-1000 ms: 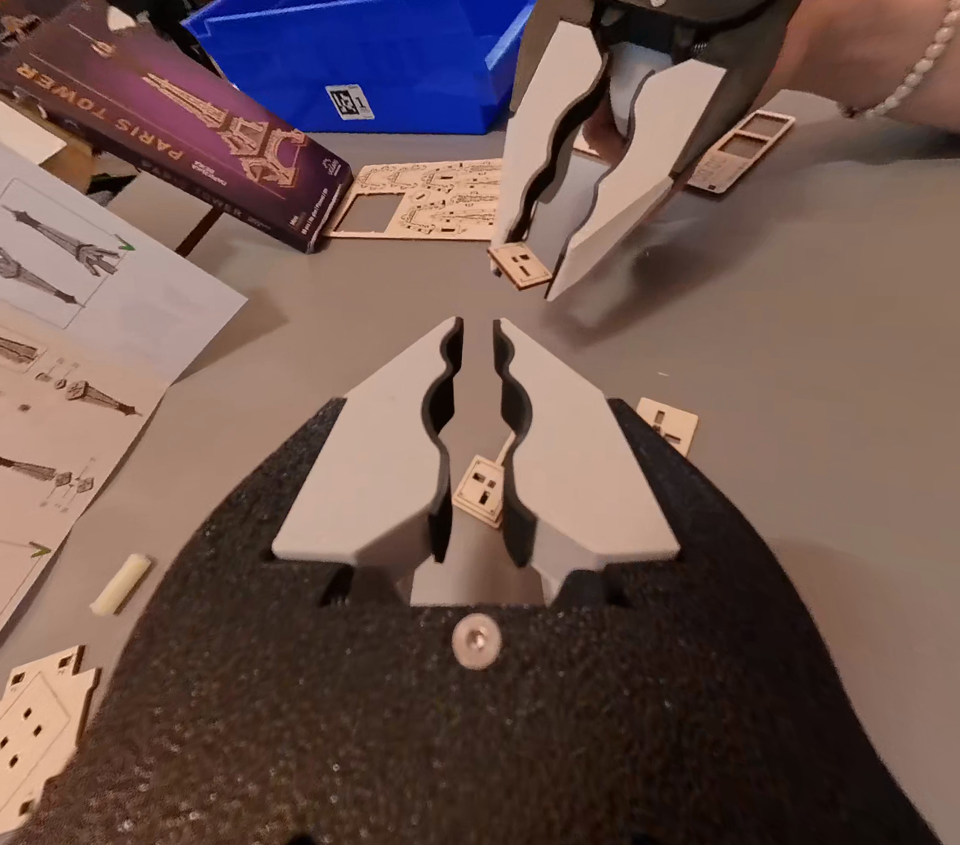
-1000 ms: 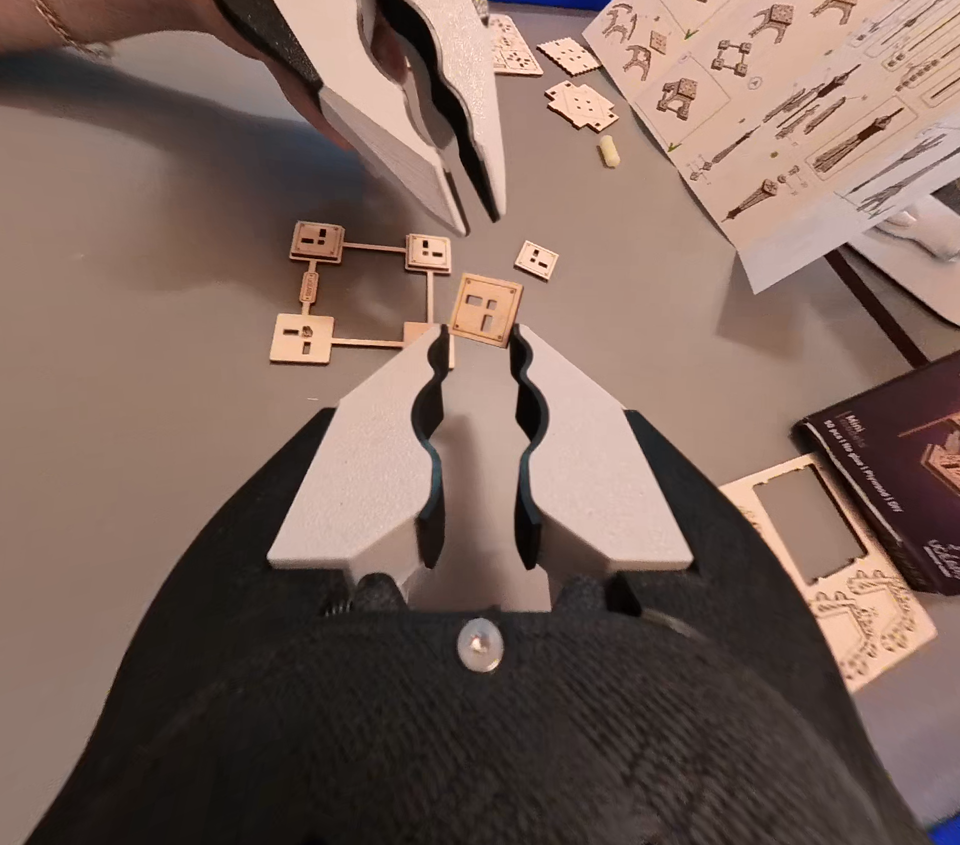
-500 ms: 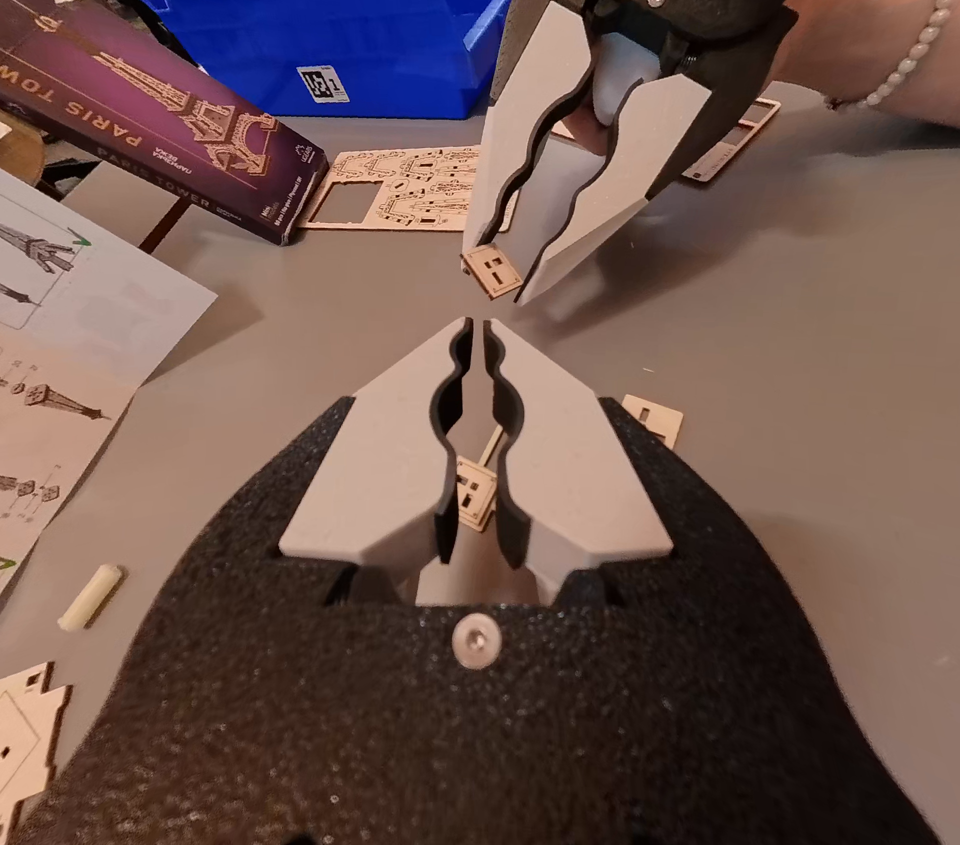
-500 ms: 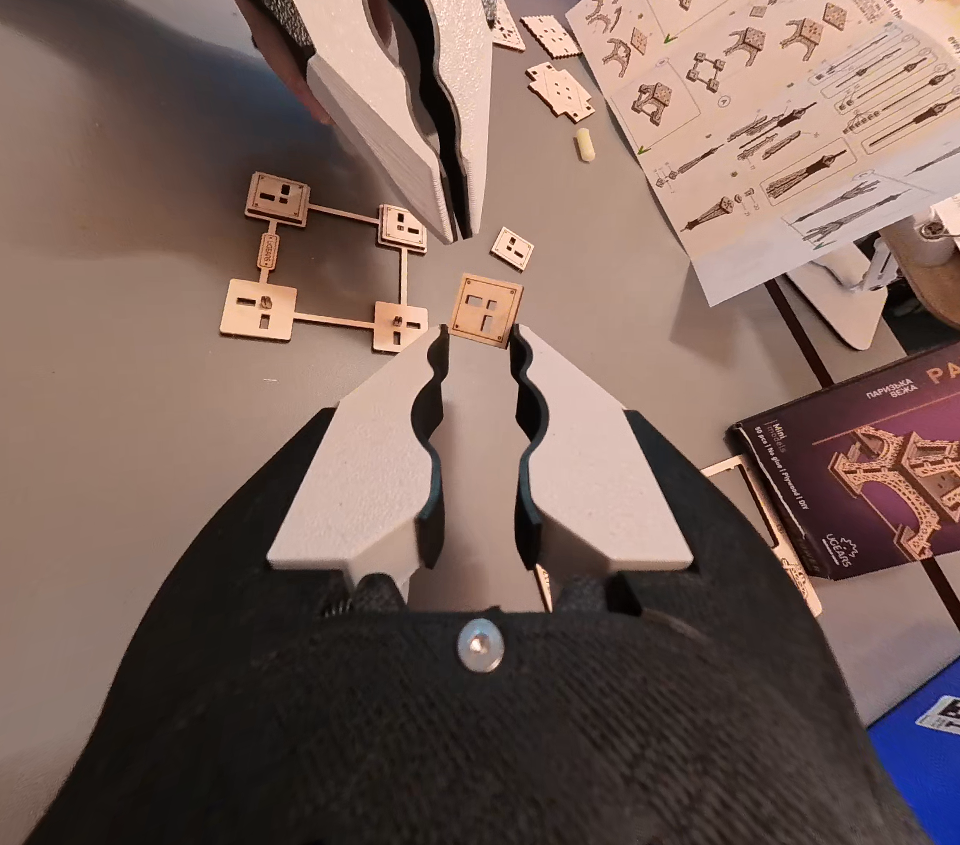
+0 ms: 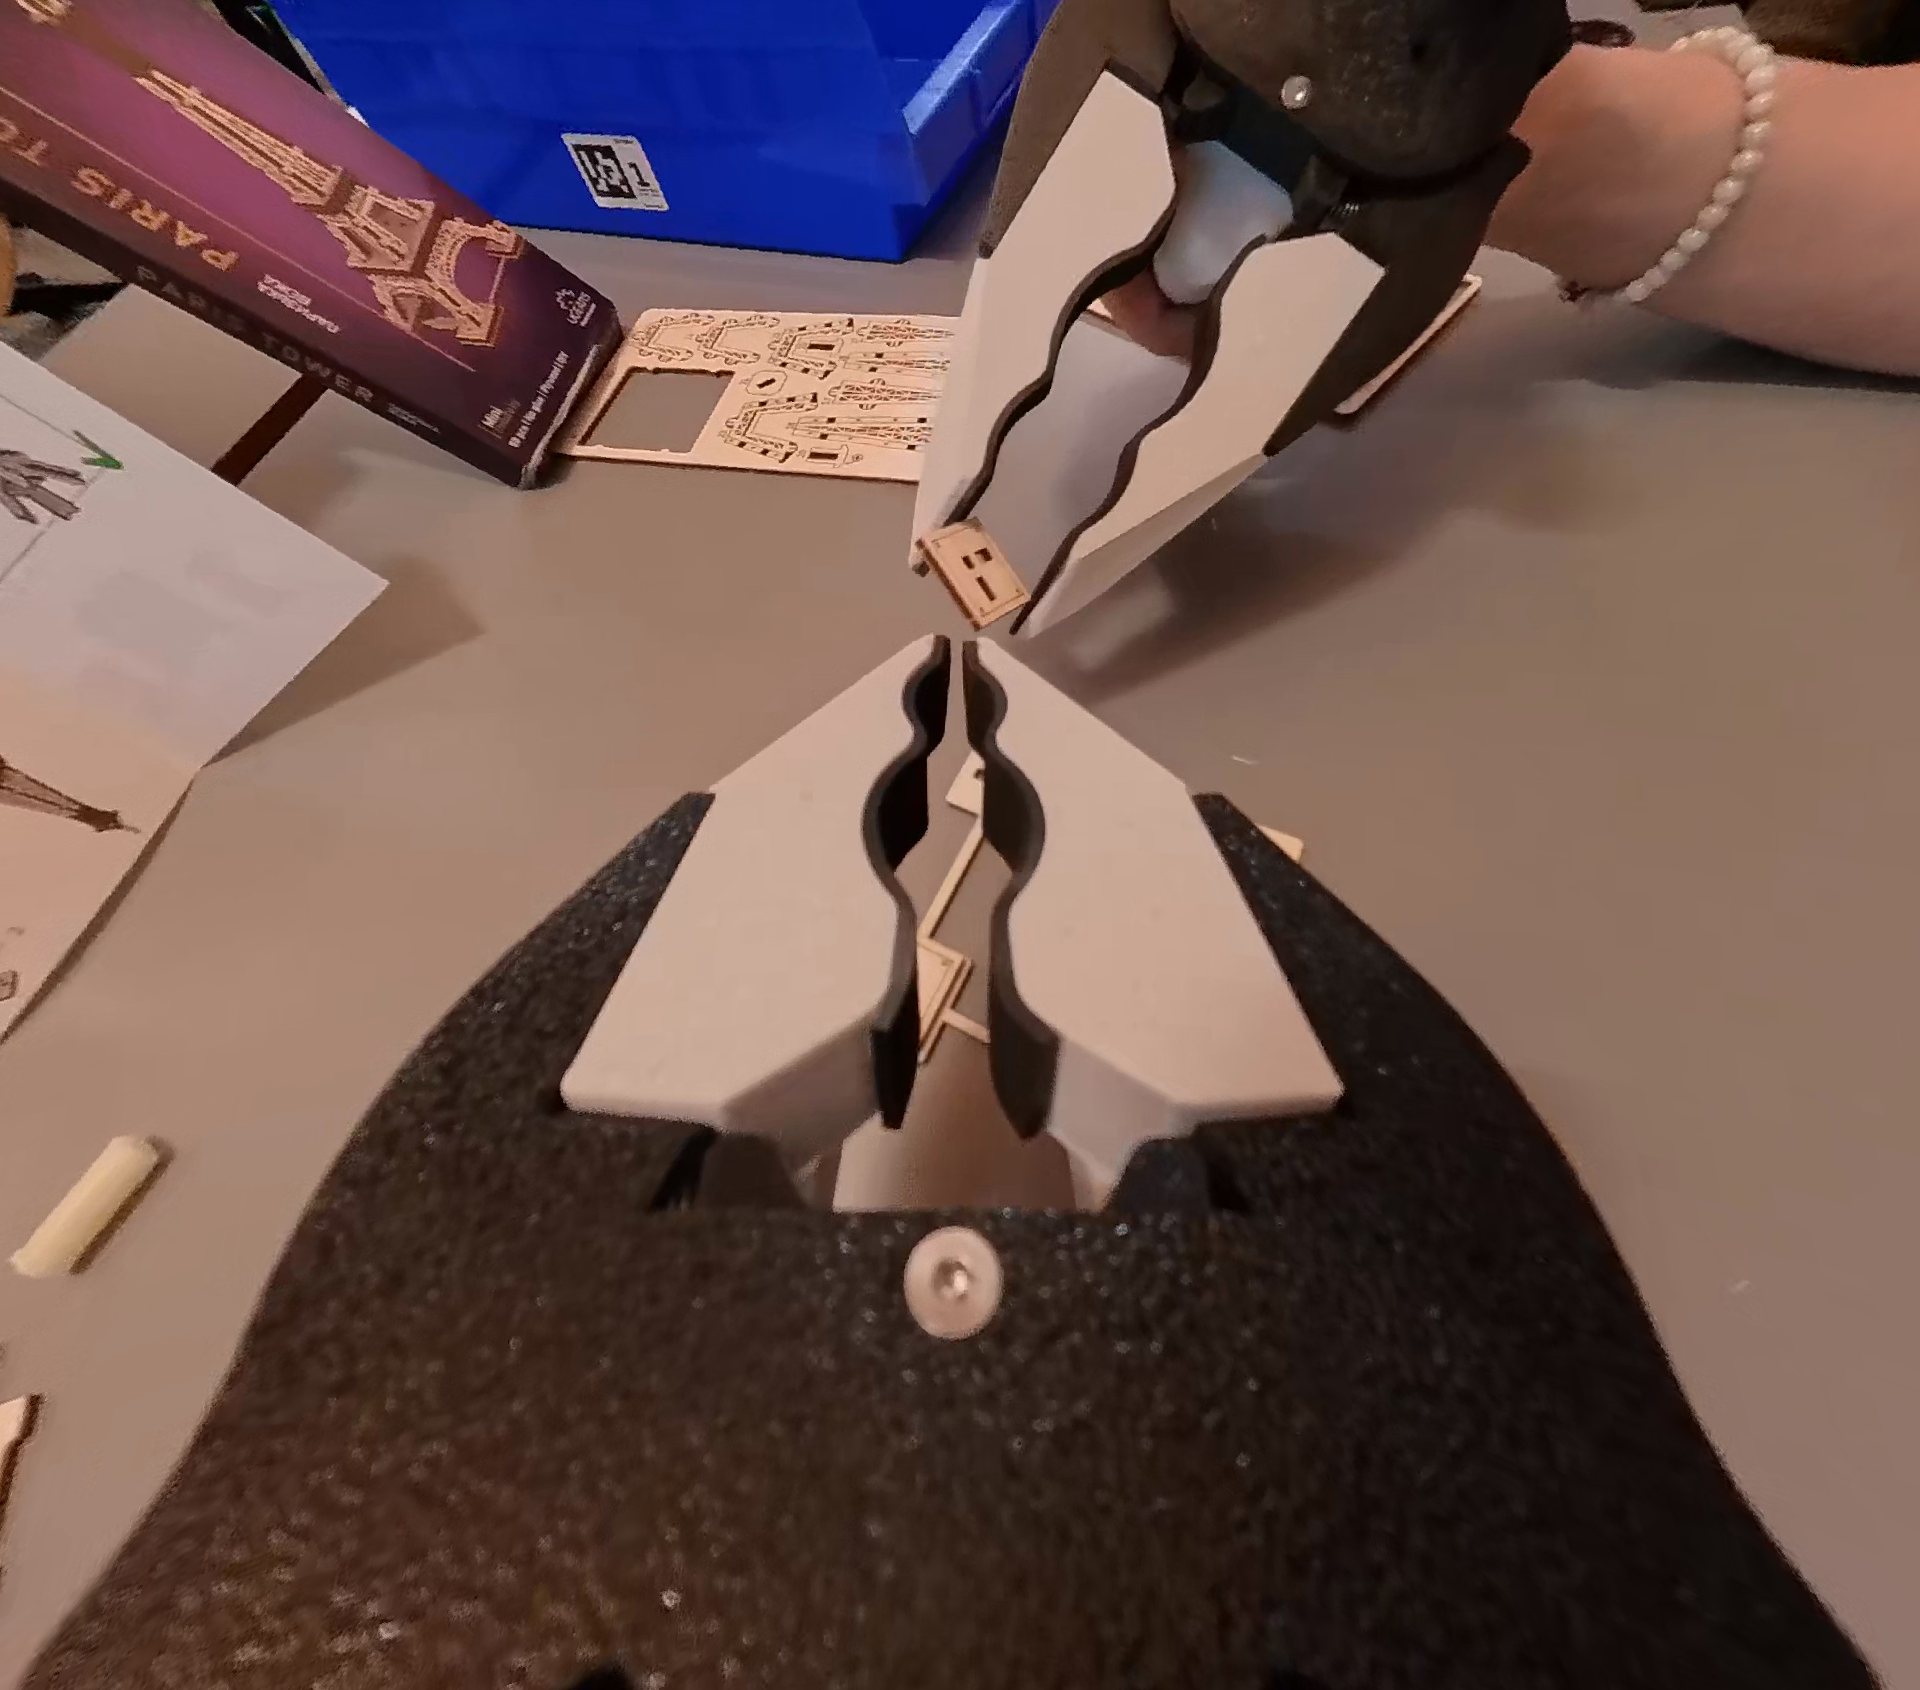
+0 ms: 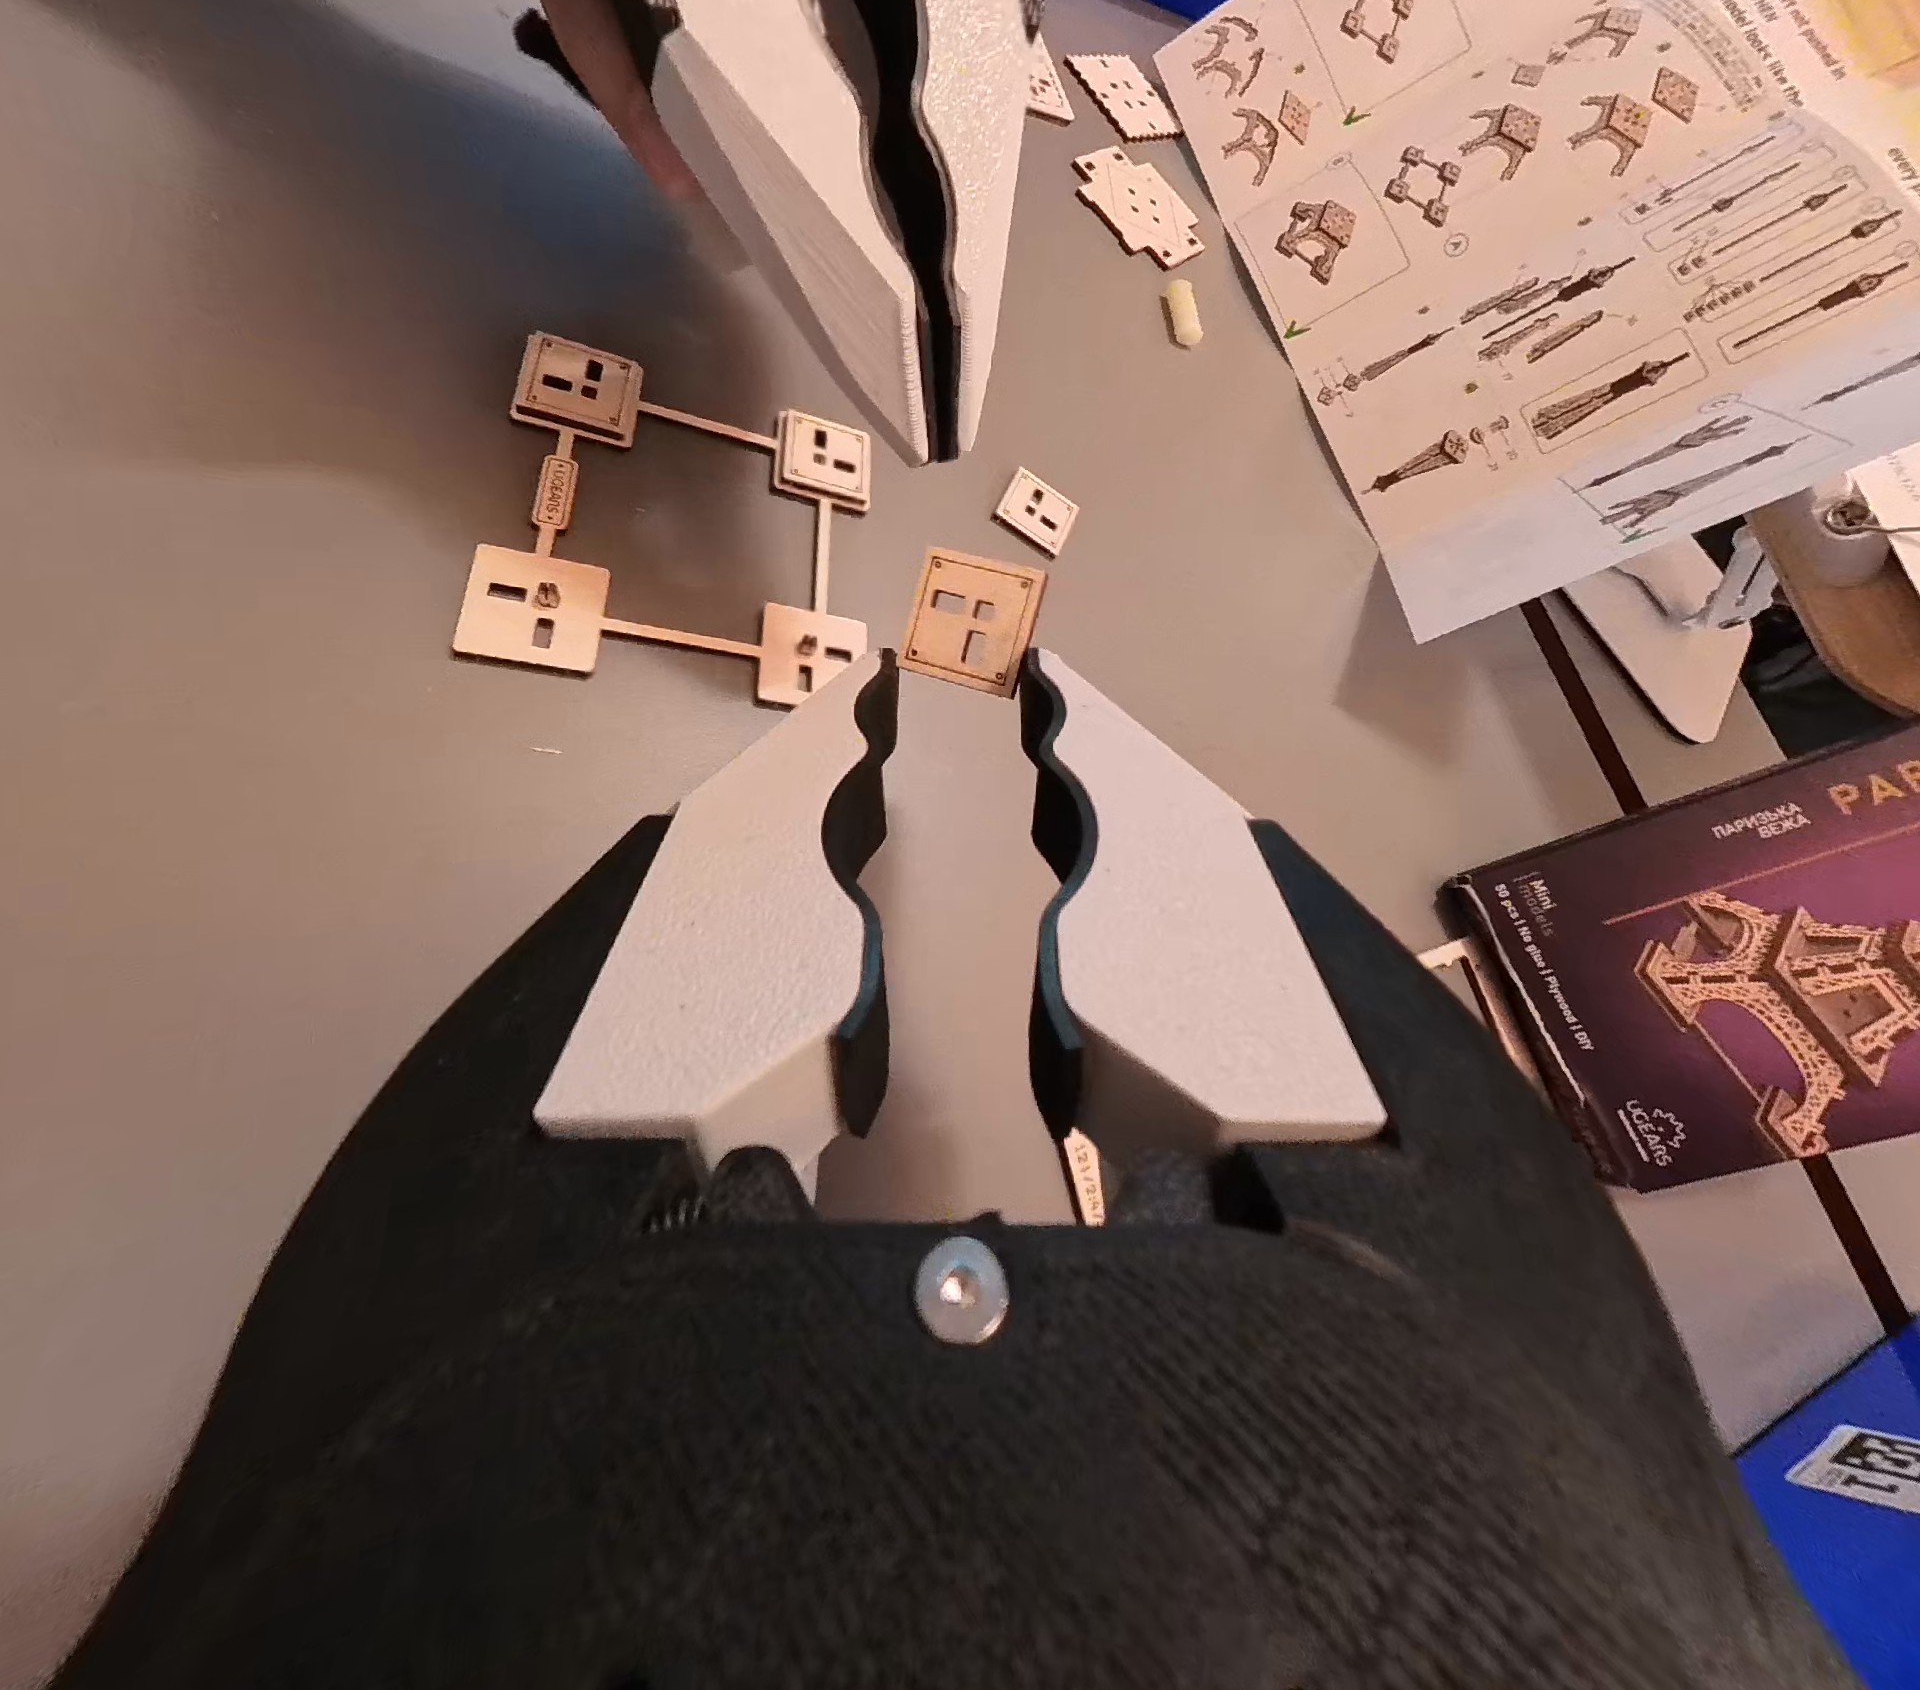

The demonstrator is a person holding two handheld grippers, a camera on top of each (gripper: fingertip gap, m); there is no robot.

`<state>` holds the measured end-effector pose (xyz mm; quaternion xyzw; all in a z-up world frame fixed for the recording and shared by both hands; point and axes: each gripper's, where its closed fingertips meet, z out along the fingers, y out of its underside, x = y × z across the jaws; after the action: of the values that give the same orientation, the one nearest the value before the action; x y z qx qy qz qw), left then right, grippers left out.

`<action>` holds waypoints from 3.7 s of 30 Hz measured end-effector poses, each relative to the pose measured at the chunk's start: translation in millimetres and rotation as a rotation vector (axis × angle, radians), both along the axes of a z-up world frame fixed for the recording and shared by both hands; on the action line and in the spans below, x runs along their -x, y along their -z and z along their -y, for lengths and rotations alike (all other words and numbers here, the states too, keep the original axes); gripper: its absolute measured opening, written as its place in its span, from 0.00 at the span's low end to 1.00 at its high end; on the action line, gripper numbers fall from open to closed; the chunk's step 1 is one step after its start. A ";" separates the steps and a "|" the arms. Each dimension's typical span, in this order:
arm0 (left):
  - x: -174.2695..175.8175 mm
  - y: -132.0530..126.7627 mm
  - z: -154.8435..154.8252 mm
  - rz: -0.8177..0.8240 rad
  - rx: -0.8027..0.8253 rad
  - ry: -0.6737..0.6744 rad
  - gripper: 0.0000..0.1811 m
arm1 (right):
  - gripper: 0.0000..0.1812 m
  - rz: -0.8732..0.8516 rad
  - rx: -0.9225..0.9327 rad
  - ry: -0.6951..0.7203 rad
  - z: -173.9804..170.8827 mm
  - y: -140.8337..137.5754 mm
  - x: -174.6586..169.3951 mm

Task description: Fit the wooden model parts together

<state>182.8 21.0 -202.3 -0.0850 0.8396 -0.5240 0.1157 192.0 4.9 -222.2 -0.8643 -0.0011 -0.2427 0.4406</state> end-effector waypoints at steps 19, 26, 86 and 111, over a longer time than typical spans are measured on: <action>4.3 -19.2 -11.0 0.078 0.022 0.040 0.10 | 0.12 0.057 0.084 -0.084 -10.3 8.2 10.9; -23.1 -28.9 -35.9 0.185 0.000 -0.111 0.08 | 0.12 0.102 -0.048 0.098 9.7 -15.3 -18.1; -1.7 -23.9 3.8 0.154 -0.017 -0.073 0.18 | 0.12 0.205 -0.212 0.078 -3.3 -44.1 -6.9; 43.1 -2.2 15.5 0.358 -0.230 0.229 0.19 | 0.11 -0.145 -0.183 -0.375 -9.4 -23.2 59.4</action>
<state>139.7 5.4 -200.2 0.1186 0.8640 -0.4413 0.2116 132.6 14.3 -199.0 -0.8205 -0.1079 -0.0929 0.5537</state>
